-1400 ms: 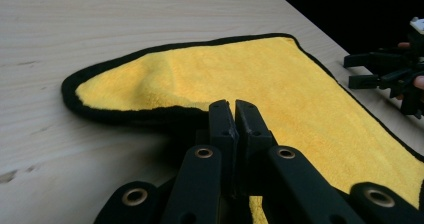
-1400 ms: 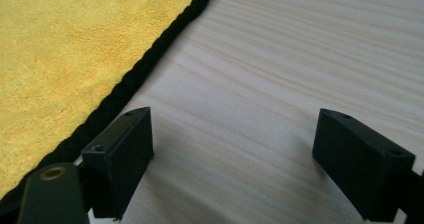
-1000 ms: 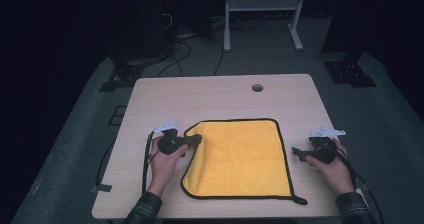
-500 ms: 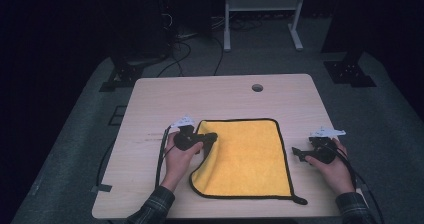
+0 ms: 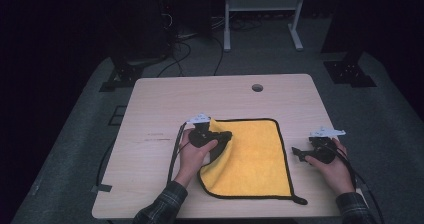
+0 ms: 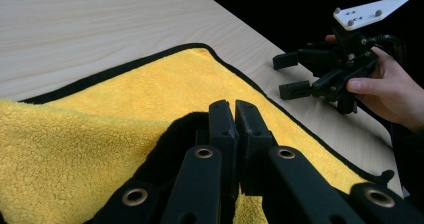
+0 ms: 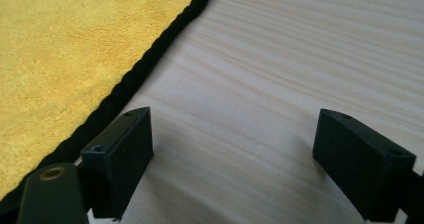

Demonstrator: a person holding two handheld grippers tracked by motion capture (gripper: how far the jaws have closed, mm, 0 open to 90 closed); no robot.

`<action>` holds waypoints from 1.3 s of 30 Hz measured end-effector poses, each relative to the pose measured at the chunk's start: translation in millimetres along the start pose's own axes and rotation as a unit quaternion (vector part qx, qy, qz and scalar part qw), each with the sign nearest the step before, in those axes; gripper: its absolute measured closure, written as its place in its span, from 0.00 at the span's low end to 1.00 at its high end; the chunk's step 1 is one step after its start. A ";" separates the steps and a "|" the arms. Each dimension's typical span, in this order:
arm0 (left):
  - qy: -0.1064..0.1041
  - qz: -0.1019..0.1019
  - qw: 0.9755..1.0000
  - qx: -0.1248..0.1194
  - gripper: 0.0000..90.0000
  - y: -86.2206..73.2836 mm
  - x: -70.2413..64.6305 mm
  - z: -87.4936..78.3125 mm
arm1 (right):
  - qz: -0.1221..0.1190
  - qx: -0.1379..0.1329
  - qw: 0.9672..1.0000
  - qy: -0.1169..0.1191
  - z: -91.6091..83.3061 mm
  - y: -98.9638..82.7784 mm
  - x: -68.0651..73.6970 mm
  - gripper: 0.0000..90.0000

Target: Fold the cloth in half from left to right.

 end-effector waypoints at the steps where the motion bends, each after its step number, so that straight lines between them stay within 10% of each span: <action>1: -0.002 0.001 1.000 0.002 0.96 0.1 -1.2 2.7 | 0.000 0.000 1.000 0.000 0.2 0.1 0.2 0.17; 39: -0.043 0.000 0.999 0.034 0.96 8.5 -43.5 116.5 | -0.003 0.000 1.000 0.003 1.3 0.9 0.1 0.15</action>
Point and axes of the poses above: each handheld gripper's, and its own axes: z roughly forward along the jaws, y roughly out of its top, x roughly to its left, the point moved 8 cm from there along z, roughly forward along the jaws, and after that the axes turned 10 degrees about -z, right-handed, at the moved point
